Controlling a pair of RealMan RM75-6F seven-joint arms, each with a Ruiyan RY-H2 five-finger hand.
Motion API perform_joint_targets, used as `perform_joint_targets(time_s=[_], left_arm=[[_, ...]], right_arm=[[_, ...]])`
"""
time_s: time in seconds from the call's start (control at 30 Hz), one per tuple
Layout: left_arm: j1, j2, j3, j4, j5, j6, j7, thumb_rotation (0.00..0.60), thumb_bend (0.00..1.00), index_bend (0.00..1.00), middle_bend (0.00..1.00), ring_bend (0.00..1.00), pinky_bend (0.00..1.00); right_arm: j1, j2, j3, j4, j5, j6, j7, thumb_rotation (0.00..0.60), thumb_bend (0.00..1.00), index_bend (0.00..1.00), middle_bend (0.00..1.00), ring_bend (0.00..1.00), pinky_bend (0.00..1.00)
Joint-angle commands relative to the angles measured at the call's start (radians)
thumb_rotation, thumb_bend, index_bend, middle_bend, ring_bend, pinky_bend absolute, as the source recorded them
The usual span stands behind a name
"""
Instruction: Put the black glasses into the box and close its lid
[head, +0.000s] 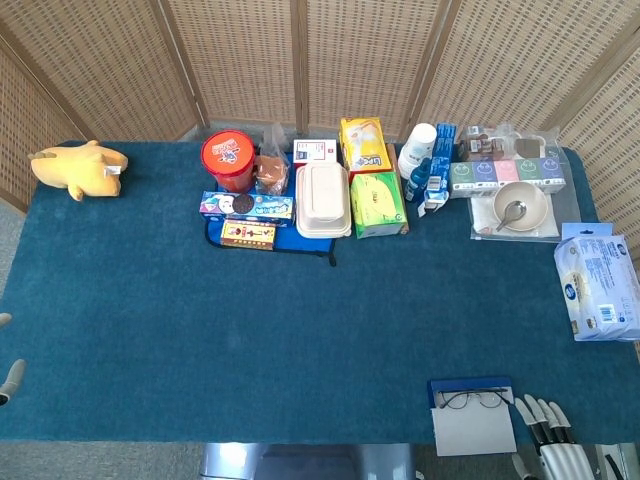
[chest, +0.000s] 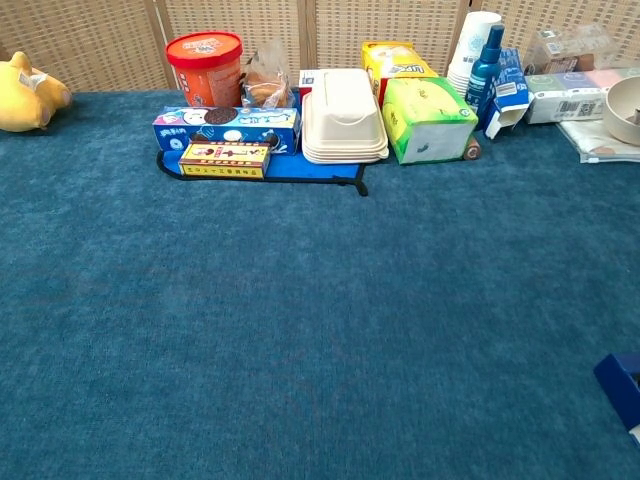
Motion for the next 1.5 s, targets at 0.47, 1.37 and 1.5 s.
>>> perform_joint_targets(time_s=[0.47, 1.37, 1.5], left_arm=[[0.006, -0.007, 0.002, 0.016, -0.004, 0.005, -0.015, 0.6, 0.3, 0.26, 0.34, 0.22, 0.27], [0.004, -0.03, -0.001, 0.074, -0.039, -0.011, -0.053, 0.6, 0.3, 0.26, 0.34, 0.22, 0.27], [0.002, -0.035, -0.002, 0.083, -0.044, -0.016, -0.057, 0.6, 0.3, 0.26, 0.34, 0.22, 0.27]], right_arm=[[0.006, -0.009, 0.034, -0.008, 0.032, 0.024, 0.043, 0.565, 0.36, 0.0, 0.0, 0.0, 0.05], [0.066, 0.003, 0.019, -0.043, 0.005, 0.12, 0.046, 0.6, 0.34, 0.29, 0.18, 0.15, 0.19], [0.073, 0.009, 0.012, -0.048, -0.002, 0.124, 0.038, 0.6, 0.34, 0.39, 0.24, 0.2, 0.23]])
